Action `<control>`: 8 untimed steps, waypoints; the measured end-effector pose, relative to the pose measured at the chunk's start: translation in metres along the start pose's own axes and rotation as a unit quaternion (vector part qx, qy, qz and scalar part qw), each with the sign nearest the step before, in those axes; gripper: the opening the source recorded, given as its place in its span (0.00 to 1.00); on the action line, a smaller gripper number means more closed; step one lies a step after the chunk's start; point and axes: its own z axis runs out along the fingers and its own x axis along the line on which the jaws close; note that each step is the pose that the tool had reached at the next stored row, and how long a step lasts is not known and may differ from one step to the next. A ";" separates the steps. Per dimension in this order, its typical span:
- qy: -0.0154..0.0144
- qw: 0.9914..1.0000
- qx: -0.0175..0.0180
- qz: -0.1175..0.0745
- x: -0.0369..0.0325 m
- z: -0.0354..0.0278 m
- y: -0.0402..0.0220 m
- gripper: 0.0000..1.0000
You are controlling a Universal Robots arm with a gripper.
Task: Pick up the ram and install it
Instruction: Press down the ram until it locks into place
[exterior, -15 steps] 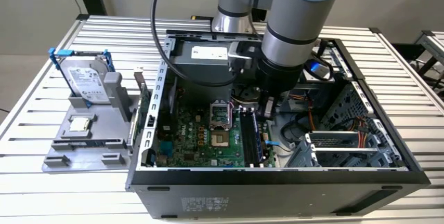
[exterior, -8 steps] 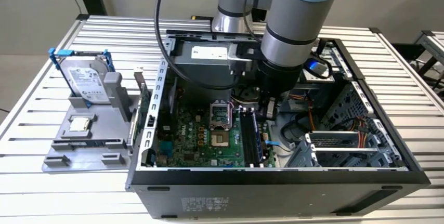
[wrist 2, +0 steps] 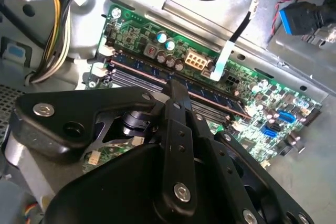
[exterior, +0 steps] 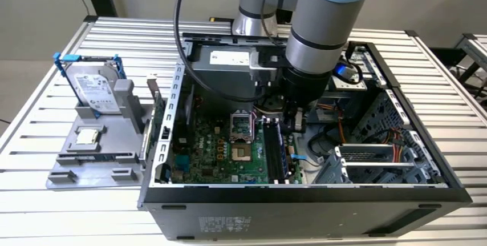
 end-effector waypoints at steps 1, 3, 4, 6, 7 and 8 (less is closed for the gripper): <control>0.000 1.000 0.000 -0.004 0.0000 0.0003 0.0002 0.00; 0.001 1.000 0.000 -0.012 -0.0002 0.0009 0.0007 0.00; 0.002 1.000 0.000 -0.015 -0.0002 0.0012 0.0009 0.00; 0.003 1.000 0.001 -0.021 -0.0002 0.0016 0.0012 0.00; 0.003 1.000 0.001 -0.022 -0.0002 0.0019 0.0011 0.00; 0.004 1.000 0.001 -0.022 -0.0002 0.0021 0.0012 0.00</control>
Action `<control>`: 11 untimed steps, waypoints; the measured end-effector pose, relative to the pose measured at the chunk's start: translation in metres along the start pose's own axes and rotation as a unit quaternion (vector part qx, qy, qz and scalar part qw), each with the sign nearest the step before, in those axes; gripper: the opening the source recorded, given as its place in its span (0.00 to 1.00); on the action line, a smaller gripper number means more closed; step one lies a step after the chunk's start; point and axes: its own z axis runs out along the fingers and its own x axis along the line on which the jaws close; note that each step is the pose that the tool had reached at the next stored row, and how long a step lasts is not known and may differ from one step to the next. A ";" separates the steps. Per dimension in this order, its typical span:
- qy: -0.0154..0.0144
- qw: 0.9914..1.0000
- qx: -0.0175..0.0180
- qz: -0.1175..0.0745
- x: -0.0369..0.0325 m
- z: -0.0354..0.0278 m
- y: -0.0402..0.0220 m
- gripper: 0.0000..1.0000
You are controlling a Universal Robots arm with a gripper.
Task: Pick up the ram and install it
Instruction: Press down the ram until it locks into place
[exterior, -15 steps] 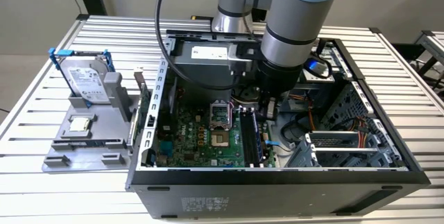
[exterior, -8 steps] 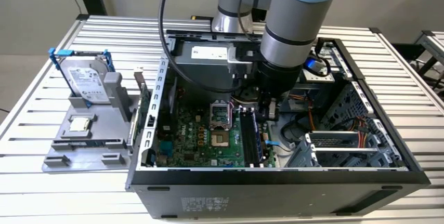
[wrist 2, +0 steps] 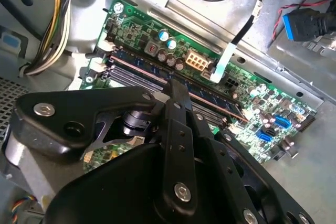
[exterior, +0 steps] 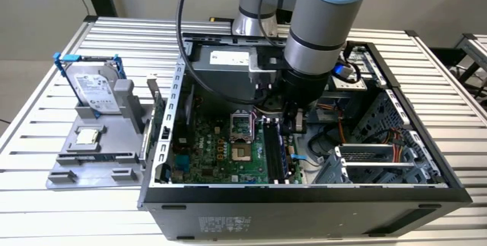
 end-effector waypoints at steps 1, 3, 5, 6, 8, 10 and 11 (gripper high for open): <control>0.000 1.000 0.000 0.000 0.0000 0.0003 0.0001 0.00; 0.001 1.000 0.000 0.000 0.0000 0.0008 0.0001 0.00; 0.001 1.000 0.000 0.000 0.0001 0.0011 0.0001 0.00; 0.001 1.000 0.000 0.000 0.0001 0.0014 0.0002 0.00; 0.001 1.000 0.000 0.000 0.0001 0.0015 0.0002 0.00; 0.001 1.000 0.000 0.000 0.0001 0.0015 0.0002 0.00; 0.001 1.000 0.000 0.000 0.0001 0.0015 0.0002 0.00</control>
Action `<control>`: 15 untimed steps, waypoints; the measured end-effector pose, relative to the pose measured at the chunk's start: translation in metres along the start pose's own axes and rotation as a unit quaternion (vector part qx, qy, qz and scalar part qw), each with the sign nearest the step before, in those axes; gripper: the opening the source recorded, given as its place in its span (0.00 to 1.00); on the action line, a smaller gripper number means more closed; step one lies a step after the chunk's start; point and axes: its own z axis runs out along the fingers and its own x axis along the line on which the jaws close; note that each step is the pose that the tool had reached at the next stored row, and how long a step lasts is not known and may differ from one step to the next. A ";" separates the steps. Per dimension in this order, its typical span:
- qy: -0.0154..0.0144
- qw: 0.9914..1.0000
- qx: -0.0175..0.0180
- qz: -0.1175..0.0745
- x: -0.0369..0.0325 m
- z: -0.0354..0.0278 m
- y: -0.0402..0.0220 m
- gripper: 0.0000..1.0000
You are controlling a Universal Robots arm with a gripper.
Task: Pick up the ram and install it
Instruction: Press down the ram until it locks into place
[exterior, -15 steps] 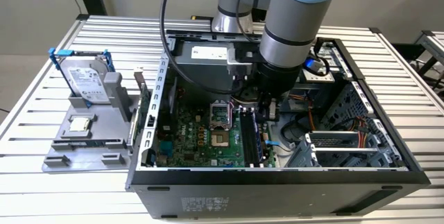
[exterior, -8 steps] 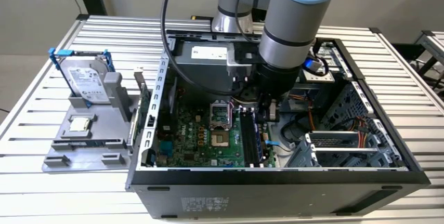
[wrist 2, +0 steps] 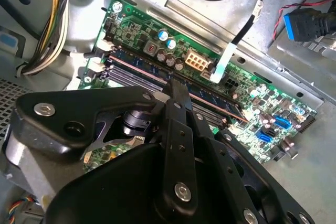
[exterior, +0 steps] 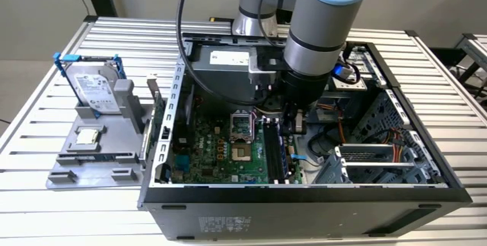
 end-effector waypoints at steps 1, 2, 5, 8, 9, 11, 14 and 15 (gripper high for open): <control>0.000 1.000 0.000 0.000 0.0000 0.0001 0.0000 0.00; 0.000 1.000 0.000 0.000 0.0001 0.0002 0.0000 0.00; 0.000 1.000 0.000 0.000 0.0017 0.0008 0.0000 0.00; 0.000 1.000 0.000 0.000 0.0032 0.0028 -0.0001 0.00; 0.000 1.000 0.000 0.000 0.0039 0.0033 -0.0002 0.00; 0.000 1.000 0.000 0.000 0.0061 0.0040 -0.0003 0.00; 0.000 1.000 -0.001 0.000 0.0072 0.0043 -0.0003 0.00; 0.000 1.000 -0.001 0.000 0.0073 0.0043 -0.0003 0.00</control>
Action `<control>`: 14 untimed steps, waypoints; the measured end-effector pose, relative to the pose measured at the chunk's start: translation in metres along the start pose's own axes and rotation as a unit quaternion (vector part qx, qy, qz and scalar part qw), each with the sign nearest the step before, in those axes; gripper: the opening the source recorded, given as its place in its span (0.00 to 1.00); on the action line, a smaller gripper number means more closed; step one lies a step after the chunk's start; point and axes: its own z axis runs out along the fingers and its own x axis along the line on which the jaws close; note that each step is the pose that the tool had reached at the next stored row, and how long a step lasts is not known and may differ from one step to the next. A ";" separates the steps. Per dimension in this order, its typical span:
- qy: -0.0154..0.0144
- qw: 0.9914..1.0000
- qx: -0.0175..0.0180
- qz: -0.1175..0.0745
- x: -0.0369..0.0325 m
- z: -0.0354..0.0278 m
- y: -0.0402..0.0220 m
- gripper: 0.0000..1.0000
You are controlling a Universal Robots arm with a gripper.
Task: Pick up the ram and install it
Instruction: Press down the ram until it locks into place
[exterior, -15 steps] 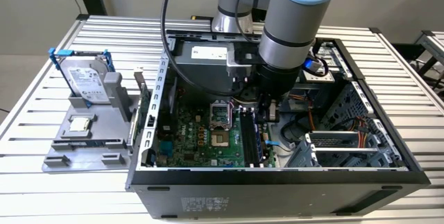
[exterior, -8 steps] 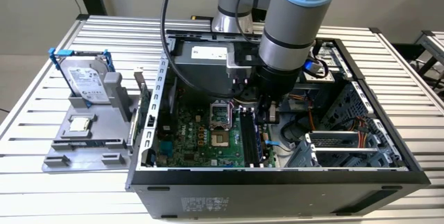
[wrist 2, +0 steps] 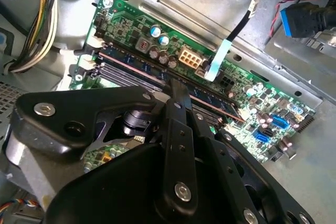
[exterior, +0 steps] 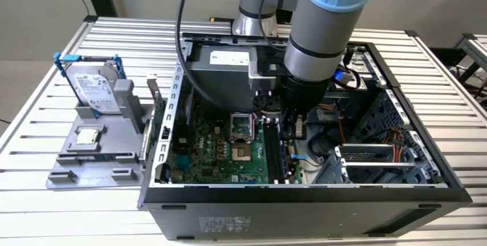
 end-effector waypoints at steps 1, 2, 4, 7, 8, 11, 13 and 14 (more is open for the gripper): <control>0.000 1.000 0.000 0.000 0.0003 0.0000 -0.0001 0.00; 0.000 1.000 0.000 0.000 0.0005 0.0003 0.0000 0.00; 0.000 1.000 0.000 0.000 0.0004 0.0024 0.0000 0.00; 0.000 1.000 -0.001 0.000 0.0004 0.0077 0.0000 0.00; 0.000 1.000 -0.001 0.000 0.0004 0.0093 0.0000 0.00; 0.000 1.000 -0.002 0.000 0.0004 0.0132 0.0000 0.00; 0.000 1.000 -0.002 0.000 0.0003 0.0134 0.0000 0.00; 0.000 1.000 -0.002 0.000 0.0002 0.0131 0.0000 0.00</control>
